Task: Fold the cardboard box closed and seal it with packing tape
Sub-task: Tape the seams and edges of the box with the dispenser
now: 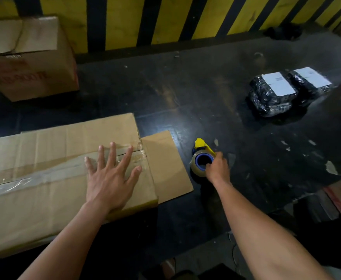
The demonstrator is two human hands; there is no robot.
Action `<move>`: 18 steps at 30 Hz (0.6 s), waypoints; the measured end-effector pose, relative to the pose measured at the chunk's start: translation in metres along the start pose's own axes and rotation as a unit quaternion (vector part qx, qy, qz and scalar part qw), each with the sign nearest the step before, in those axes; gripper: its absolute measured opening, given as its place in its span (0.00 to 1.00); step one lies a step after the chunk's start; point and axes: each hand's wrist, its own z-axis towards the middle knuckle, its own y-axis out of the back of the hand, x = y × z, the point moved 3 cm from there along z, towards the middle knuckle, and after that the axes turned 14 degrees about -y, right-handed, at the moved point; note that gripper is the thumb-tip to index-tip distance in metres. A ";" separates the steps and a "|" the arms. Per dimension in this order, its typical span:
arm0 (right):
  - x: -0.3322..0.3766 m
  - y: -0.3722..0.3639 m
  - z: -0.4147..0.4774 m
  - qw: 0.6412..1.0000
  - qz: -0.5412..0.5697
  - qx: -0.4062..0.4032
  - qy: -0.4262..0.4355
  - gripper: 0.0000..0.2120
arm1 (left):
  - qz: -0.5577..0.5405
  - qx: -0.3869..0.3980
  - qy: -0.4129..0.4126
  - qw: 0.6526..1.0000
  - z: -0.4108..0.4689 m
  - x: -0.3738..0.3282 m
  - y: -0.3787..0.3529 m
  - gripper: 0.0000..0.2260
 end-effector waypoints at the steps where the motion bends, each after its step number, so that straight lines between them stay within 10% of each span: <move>1: 0.000 0.000 0.000 1.000 0.007 0.011 -0.009 0.19 | -0.001 -0.002 0.001 1.000 0.000 0.000 0.000 0.32; 11: 0.023 0.014 -0.018 0.993 0.030 0.108 -0.027 0.20 | -0.011 -0.007 0.008 1.000 -0.001 -0.002 0.002 0.30; 18: 0.085 0.060 -0.078 0.983 0.081 0.106 0.123 0.19 | -0.074 -0.031 0.019 0.997 -0.004 0.010 0.009 0.29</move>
